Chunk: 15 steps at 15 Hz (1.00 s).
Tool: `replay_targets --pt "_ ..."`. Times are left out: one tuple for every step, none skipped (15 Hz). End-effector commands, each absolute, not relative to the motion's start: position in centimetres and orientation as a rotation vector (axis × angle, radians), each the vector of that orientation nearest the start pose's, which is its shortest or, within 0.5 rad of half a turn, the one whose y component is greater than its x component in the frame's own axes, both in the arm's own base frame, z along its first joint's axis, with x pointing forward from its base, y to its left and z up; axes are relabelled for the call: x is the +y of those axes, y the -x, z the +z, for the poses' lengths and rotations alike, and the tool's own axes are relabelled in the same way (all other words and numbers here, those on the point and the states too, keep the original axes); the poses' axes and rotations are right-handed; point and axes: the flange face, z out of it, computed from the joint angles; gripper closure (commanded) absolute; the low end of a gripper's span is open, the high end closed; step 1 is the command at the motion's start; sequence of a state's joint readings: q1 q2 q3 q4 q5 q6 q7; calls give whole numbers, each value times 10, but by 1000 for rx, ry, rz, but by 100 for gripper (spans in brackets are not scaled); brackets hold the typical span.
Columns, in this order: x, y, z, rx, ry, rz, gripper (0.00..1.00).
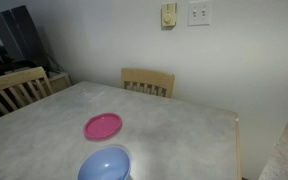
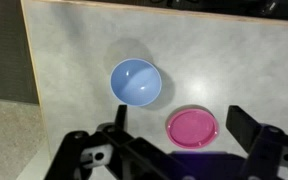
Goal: Put the pink plate on the bowl
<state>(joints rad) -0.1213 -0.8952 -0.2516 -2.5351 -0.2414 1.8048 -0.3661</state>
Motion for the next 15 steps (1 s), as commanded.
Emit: replay_targets --pt "-144 -273 550 -175 3219 -208 0" --pt "-144 -273 550 -175 3219 -208 0" --pt "-144 -273 550 -175 3219 -208 0" --pt "-146 -277 551 -199 3223 -194 0" --pt "-147 -282 551 -218 3225 -180 0" --pt "-147 -289 551 -246 3221 -169 0" --pt "-145 -299 550 -289 3211 -152 0" --pt "-142 -310 548 -330 3202 -132 0" --pt "-137 -321 545 -382 3192 -111 0" --pt "-130 -335 541 -425 3181 -84 0" --pt "-120 -348 534 -468 3173 -42 0" --pt "-113 -360 529 -516 3160 -4 0" --pt "-102 -373 522 -559 3144 29 0" --pt "-90 -386 513 -599 3125 64 0" --pt "-80 -397 507 -628 3103 100 0"
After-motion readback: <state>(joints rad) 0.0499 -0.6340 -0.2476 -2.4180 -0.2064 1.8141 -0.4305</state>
